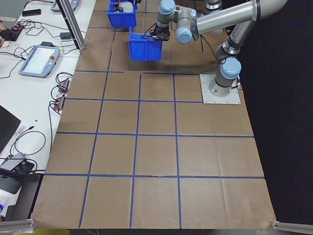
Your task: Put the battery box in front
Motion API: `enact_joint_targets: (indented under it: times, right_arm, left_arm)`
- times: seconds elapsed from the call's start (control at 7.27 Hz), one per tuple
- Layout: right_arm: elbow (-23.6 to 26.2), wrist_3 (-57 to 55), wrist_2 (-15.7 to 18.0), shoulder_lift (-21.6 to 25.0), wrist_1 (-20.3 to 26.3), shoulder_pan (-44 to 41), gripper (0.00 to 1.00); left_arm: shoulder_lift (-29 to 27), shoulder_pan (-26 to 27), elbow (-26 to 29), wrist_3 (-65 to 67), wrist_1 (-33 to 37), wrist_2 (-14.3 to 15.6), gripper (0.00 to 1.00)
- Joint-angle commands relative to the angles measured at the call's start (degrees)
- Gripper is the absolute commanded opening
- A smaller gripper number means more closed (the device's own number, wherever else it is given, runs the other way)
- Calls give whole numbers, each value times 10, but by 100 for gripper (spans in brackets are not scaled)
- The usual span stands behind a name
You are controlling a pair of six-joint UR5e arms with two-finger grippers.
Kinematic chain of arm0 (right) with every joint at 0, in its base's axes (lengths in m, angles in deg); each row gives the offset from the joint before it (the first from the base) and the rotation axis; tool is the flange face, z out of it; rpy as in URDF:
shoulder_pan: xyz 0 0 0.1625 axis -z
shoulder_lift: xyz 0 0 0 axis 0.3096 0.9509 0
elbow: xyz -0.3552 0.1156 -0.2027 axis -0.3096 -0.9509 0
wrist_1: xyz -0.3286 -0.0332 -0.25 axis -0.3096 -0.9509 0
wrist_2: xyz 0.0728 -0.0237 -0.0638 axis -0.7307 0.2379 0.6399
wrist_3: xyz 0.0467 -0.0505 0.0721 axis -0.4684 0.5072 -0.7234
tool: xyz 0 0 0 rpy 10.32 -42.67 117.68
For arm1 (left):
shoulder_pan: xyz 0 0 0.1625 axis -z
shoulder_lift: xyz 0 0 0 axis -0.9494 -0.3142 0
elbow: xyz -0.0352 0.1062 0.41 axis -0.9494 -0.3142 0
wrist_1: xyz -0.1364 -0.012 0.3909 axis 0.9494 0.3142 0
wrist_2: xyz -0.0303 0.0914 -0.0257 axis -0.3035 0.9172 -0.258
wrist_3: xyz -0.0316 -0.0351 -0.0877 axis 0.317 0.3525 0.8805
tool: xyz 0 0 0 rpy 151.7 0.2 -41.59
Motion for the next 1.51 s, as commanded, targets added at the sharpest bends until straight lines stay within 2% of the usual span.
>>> enact_joint_targets:
  times: [0.0,0.28,0.41,0.69,0.83,0.96,1.38]
  right_arm:
    - [84,72,-39,72,-8,70,3]
    - [141,138,-68,133,-8,130,3]
    - [154,154,-72,148,-8,143,3]
    - [168,163,-69,164,-7,156,3]
    - [177,163,-66,169,-7,158,4]
    - [185,164,-62,177,-7,158,4]
    - [216,164,-61,200,-7,159,4]
  left_arm:
    - [-82,-4,83,-3,1,-67,0]
    - [-134,-4,100,-18,-10,-111,0]
    - [-165,1,116,-21,-12,-152,0]
    - [-209,11,129,-17,-42,-158,0]
    - [-237,13,131,-1,-88,-202,0]
    - [-263,16,135,38,-117,-215,0]
    - [-291,17,163,40,-125,-211,0]
